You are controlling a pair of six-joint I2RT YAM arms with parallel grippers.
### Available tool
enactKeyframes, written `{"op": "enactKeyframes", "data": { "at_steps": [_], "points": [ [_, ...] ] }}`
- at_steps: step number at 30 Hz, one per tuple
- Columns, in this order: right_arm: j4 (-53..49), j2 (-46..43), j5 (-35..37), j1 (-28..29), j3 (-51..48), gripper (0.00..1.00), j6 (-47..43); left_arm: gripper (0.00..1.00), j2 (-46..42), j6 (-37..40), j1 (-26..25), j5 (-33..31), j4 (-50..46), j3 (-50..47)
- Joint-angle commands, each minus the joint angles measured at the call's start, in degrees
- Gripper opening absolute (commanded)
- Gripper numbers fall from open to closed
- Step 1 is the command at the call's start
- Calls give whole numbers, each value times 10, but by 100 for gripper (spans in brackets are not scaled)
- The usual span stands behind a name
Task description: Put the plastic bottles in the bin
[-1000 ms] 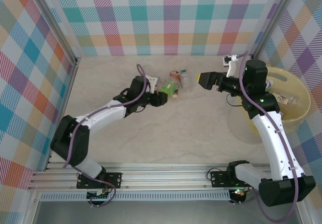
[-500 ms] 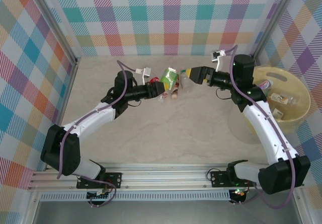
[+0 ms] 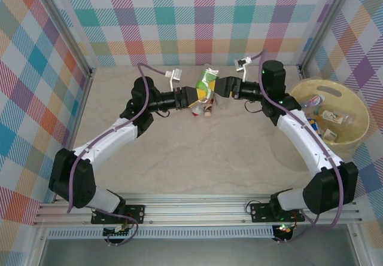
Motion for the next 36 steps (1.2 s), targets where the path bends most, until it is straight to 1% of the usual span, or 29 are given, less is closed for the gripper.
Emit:
{"op": "enactKeyframes", "data": {
  "at_steps": [1, 3, 7, 11, 13, 14, 16, 17, 18, 21, 22, 24, 25, 27, 30, 34, 36],
  "points": [
    [112, 4, -26, 9, 18, 100, 37, 41, 11, -6, -12, 17, 21, 23],
    [124, 9, -21, 9, 19, 96, 49, 41, 13, -7, -14, 18, 24, 26],
    [147, 7, 4, 10, 8, 81, 64, 41, 16, -6, -16, 19, 22, 30],
    [160, -2, 7, 10, -4, 68, 65, 42, 21, -5, -17, 18, 16, 32],
    [148, -8, 16, 9, -6, 59, 55, 44, 23, -4, -17, 18, 15, 33],
    [138, -12, 24, 9, -6, 57, 48, 45, 23, -3, -18, 17, 15, 34],
    [119, -19, 39, 10, -7, 53, 33, 52, 25, -1, -18, 15, 10, 35],
    [112, -23, 47, 10, -7, 52, 27, 55, 23, 2, -18, 13, 5, 36],
    [104, -27, 55, 9, -8, 51, 21, 60, 23, 5, -18, 12, 4, 36],
    [67, -39, 89, 10, -5, 49, -1, 84, 17, 19, -18, 8, -9, 36],
    [46, -44, 104, 9, -2, 48, -12, 89, 13, 25, -18, 7, -17, 36],
    [-5, -56, 143, 8, 6, 47, -36, 97, 4, 47, -19, 4, -41, 37],
    [-37, -63, 166, 8, 13, 46, -52, 100, -2, 64, -20, 0, -60, 37],
    [-93, -78, 213, 6, 25, 45, -80, 100, -15, 99, -21, -16, -102, 39],
    [-154, -103, 276, 0, 38, 45, -116, 100, -33, 143, -21, -59, -160, 40],
    [-194, -145, 378, -8, 33, 43, -156, 100, -45, 195, -23, -176, -284, 59],
    [-220, -160, 425, -10, 38, 43, -181, 100, -47, 204, -23, -211, -305, 60]
  ]
}}
